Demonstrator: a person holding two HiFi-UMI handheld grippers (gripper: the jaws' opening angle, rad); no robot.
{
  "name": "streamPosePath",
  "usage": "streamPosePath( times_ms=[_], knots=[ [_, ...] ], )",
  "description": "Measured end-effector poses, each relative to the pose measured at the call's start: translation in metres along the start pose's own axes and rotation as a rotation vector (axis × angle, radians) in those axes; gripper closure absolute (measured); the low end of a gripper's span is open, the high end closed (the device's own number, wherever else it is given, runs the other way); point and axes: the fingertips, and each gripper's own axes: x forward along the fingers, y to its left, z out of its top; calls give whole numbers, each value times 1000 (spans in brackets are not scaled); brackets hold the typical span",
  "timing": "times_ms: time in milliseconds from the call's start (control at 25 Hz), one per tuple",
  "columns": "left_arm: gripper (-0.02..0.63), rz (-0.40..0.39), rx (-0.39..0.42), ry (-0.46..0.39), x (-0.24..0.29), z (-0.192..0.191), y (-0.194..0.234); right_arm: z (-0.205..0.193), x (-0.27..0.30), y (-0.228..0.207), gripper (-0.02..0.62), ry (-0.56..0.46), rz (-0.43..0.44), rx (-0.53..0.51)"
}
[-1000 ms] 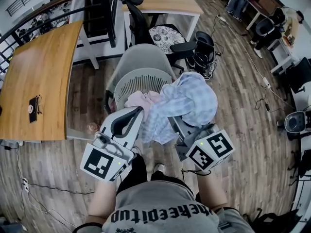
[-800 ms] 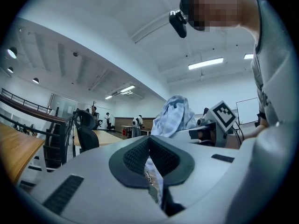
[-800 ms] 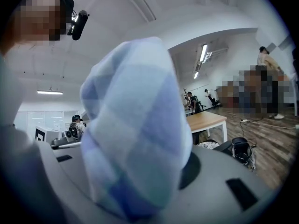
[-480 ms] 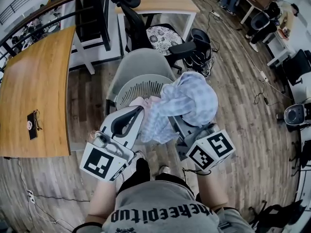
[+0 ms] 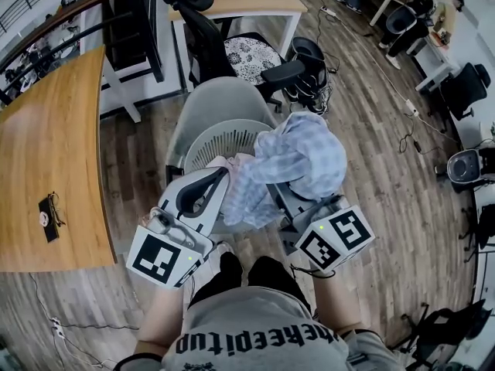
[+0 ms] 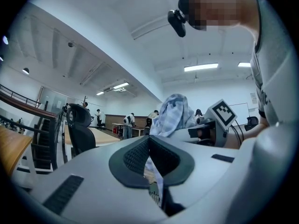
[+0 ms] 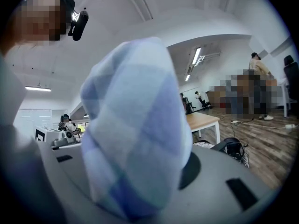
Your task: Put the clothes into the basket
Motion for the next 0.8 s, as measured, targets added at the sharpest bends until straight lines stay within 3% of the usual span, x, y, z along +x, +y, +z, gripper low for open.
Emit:
streamPosePath(
  times_ms=[400, 800],
  knots=[
    [592, 18, -24, 12, 2, -10, 12, -8, 13, -4, 402, 21, 6, 5],
    [592, 110, -36, 8, 14, -9, 18, 1, 30, -16, 402, 52, 90, -5]
  ],
)
